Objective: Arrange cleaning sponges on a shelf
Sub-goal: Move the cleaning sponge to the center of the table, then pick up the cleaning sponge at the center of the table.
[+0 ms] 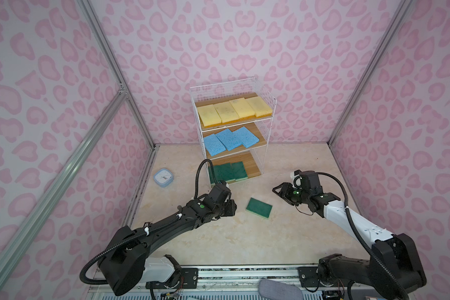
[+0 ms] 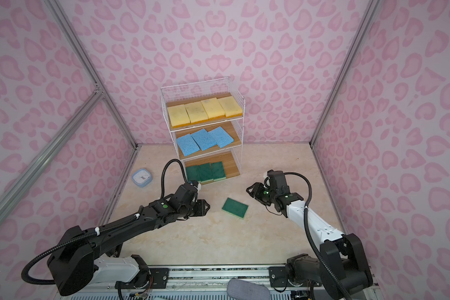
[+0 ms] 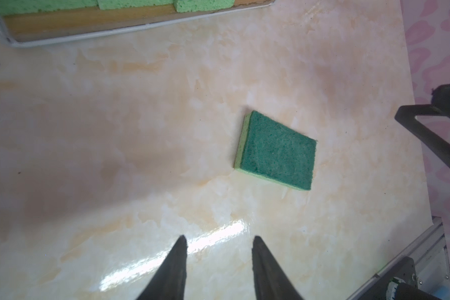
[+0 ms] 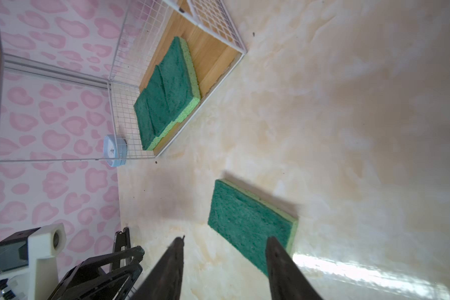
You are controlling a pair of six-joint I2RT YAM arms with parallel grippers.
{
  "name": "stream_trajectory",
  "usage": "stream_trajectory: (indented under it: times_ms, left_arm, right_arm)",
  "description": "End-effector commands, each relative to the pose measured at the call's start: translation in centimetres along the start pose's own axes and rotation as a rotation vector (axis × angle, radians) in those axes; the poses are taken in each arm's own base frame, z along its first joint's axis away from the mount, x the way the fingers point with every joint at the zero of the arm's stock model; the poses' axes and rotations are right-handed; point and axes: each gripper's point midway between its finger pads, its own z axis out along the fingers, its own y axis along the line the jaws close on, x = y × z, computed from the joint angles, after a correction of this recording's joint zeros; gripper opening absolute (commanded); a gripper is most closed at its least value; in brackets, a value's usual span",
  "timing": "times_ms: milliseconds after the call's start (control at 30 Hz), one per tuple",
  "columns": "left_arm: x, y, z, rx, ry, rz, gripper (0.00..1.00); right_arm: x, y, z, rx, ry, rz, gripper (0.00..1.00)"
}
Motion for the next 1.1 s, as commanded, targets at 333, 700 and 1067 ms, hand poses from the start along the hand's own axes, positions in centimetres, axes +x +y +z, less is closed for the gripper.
stream_trajectory:
  times_ms: [333,700,1067]
  left_arm:
    - [0.8,0.9,-0.1,-0.039,-0.025,-0.037,0.80]
    - [2.1,2.6,-2.1,-0.067,-0.031,-0.033,0.82]
    - [3.5,4.5,-4.0,-0.075,-0.067,-0.056,0.82]
  right_arm:
    - [3.5,-3.7,4.3,-0.027,0.243,-0.015,0.53]
    - [4.6,-6.0,6.4,0.049,0.312,-0.003,0.48]
    - [5.7,-5.9,7.3,0.020,0.323,0.053,0.14]
